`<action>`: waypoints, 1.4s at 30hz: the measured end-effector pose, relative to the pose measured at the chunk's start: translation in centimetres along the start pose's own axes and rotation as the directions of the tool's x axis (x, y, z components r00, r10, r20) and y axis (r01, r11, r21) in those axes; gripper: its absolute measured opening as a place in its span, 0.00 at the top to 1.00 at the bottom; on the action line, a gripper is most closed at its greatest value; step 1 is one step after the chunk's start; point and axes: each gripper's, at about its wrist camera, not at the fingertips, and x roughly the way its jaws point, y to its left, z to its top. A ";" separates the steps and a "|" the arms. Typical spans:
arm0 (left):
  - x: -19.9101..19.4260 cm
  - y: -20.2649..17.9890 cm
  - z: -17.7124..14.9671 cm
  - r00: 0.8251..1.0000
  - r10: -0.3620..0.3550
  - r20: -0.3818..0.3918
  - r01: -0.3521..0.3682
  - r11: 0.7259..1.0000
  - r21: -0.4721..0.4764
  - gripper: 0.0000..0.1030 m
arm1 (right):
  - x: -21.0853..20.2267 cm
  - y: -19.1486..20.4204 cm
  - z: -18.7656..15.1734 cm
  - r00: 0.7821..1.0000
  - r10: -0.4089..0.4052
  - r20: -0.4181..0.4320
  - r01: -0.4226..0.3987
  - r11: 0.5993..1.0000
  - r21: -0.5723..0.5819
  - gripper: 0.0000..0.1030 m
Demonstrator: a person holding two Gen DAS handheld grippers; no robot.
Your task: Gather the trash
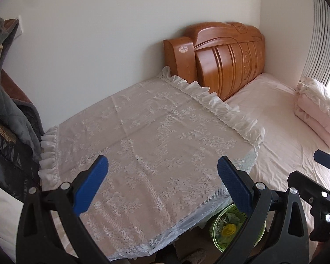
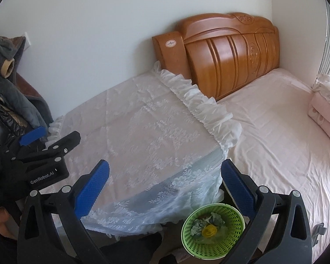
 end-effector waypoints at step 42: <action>1.2 0.6 0.0 0.999 -0.027 -0.027 0.027 1.000 0.001 0.08 | 1.4 0.3 -0.4 0.999 -0.014 -0.043 0.014 1.000 0.010 0.02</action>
